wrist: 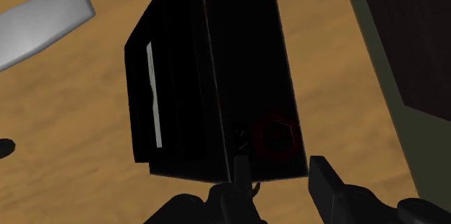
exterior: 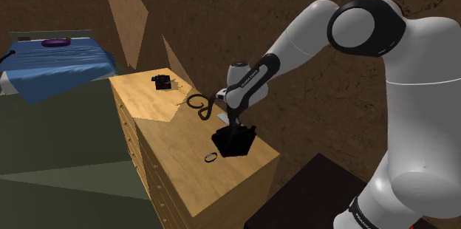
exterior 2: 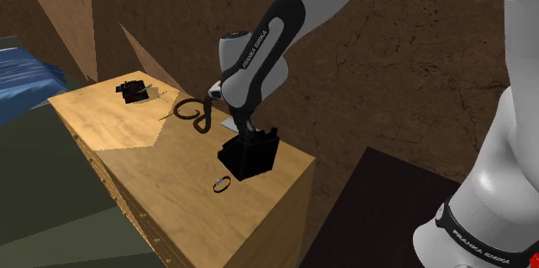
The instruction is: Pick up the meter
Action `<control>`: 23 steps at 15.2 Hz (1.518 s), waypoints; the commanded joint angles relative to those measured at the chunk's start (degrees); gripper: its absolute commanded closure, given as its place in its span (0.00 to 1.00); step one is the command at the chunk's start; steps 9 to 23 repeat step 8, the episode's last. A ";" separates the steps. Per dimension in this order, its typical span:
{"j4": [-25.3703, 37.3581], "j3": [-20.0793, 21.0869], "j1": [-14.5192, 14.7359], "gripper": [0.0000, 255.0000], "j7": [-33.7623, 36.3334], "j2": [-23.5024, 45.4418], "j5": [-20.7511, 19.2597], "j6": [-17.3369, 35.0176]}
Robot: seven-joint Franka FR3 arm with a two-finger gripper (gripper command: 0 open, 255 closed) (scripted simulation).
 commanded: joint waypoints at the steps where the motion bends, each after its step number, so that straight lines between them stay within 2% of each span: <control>1: -0.04 -0.03 0.14 1.00 0.07 -1.55 -0.08 -1.30; 6: -0.06 -0.14 0.24 1.00 0.02 -4.67 -0.21 -4.40; 23: -0.06 -0.14 0.25 1.00 0.02 -4.76 -0.22 -4.49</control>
